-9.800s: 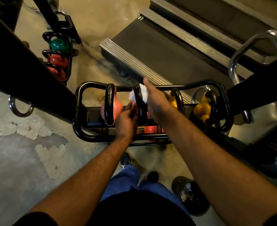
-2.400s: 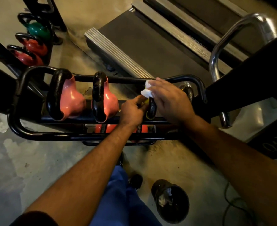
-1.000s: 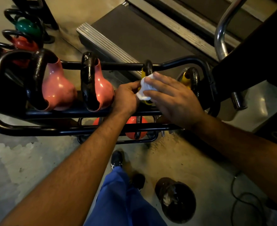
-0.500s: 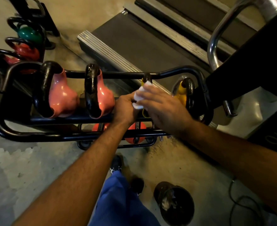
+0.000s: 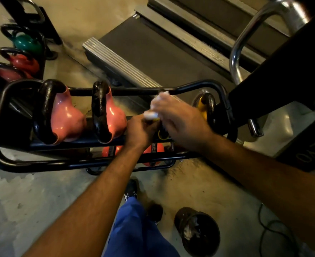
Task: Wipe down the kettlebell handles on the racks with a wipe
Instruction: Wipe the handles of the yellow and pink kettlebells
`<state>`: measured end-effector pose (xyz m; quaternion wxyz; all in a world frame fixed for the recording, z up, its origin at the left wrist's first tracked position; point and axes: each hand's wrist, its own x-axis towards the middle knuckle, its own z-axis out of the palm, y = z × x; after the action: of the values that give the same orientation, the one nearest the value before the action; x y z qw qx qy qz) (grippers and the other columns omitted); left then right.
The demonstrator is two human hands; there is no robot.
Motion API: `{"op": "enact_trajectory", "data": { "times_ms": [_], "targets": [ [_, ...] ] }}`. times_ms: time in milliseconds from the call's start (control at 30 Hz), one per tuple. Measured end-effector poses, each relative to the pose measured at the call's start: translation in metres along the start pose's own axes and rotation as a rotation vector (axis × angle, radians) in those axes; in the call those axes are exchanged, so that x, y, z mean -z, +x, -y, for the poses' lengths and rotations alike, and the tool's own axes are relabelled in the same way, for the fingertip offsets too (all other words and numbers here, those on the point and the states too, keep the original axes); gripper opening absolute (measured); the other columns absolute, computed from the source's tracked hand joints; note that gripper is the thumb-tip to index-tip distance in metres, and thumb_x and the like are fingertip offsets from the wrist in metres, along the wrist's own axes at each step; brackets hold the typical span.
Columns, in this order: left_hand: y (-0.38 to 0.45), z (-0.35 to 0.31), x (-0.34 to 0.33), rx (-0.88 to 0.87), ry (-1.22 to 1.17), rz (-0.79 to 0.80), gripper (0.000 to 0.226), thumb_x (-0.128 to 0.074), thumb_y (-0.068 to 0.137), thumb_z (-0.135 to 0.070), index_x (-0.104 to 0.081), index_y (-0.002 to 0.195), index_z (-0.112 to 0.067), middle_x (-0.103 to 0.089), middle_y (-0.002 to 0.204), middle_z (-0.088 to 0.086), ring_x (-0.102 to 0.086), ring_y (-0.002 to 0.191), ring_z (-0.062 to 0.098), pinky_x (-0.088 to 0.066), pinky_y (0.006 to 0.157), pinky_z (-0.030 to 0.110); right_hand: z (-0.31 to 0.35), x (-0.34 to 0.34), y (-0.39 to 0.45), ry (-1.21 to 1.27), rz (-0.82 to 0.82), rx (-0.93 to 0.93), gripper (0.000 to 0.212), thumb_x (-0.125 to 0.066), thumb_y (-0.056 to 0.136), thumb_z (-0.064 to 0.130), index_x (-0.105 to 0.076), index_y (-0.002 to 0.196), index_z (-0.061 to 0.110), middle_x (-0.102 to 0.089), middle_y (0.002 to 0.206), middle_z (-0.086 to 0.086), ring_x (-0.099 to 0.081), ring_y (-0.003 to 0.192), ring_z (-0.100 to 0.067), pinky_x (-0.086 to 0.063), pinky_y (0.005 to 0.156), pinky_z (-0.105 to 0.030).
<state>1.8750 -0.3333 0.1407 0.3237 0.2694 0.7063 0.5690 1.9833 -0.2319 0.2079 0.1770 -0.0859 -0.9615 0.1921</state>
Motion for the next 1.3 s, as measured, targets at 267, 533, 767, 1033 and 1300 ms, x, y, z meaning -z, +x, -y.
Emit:
{"op": "enact_trajectory", "data": {
  "times_ms": [267, 533, 767, 1033, 1300],
  "targets": [
    [0.005, 0.004, -0.001, 0.017, 0.002, 0.032, 0.038, -0.067, 0.089, -0.008, -0.066, 0.126, -0.016, -0.067, 0.127, 0.0, -0.063, 0.116, 0.011, -0.053, 0.099, 0.032, 0.025, -0.018, 0.0, 0.493, -0.319, -0.583, 0.035, -0.05, 0.1, 0.002, -0.064, 0.132, 0.006, -0.065, 0.133, -0.007, -0.059, 0.128, -0.012, -0.047, 0.11, -0.031],
    [-0.002, 0.002, 0.0, -0.045, 0.071, 0.011, 0.037, -0.068, 0.086, -0.019, -0.069, 0.123, -0.02, -0.071, 0.117, -0.009, -0.066, 0.108, 0.003, -0.055, 0.095, 0.034, 0.029, -0.005, 0.008, 1.215, -0.247, -1.233, 0.028, -0.043, 0.104, 0.005, -0.068, 0.092, 0.009, -0.072, 0.087, -0.012, -0.068, 0.069, -0.013, -0.055, 0.055, -0.021],
    [-0.01, -0.01, -0.003, -0.1, 0.23, -0.007, 0.034, -0.067, 0.087, -0.015, -0.069, 0.119, -0.025, -0.068, 0.122, -0.009, -0.065, 0.107, 0.004, -0.052, 0.088, 0.019, 0.005, 0.016, 0.034, 1.147, -0.108, -1.344, 0.027, -0.042, 0.101, 0.007, -0.065, 0.116, 0.003, -0.07, 0.114, -0.021, -0.068, 0.093, -0.027, -0.058, 0.082, -0.041],
    [-0.017, -0.008, 0.004, -0.197, 0.285, 0.002, 0.031, -0.061, 0.093, -0.027, -0.069, 0.122, -0.022, -0.069, 0.122, -0.004, -0.066, 0.102, 0.004, -0.051, 0.083, 0.013, 0.014, 0.0, 0.014, 1.015, 0.131, -1.388, 0.025, -0.057, 0.093, 0.013, -0.07, 0.107, -0.002, -0.071, 0.094, -0.019, -0.069, 0.076, -0.024, -0.06, 0.068, -0.031],
    [-0.016, -0.007, 0.002, -0.163, 0.319, 0.018, 0.045, -0.048, 0.095, -0.046, -0.06, 0.134, -0.025, -0.066, 0.129, -0.003, -0.066, 0.105, 0.007, -0.054, 0.089, 0.025, 0.014, 0.021, 0.021, 1.15, 0.072, -1.465, 0.04, -0.044, 0.093, 0.014, -0.061, 0.122, -0.007, -0.064, 0.107, -0.025, -0.064, 0.091, -0.034, -0.056, 0.088, -0.046]
  ]
}}
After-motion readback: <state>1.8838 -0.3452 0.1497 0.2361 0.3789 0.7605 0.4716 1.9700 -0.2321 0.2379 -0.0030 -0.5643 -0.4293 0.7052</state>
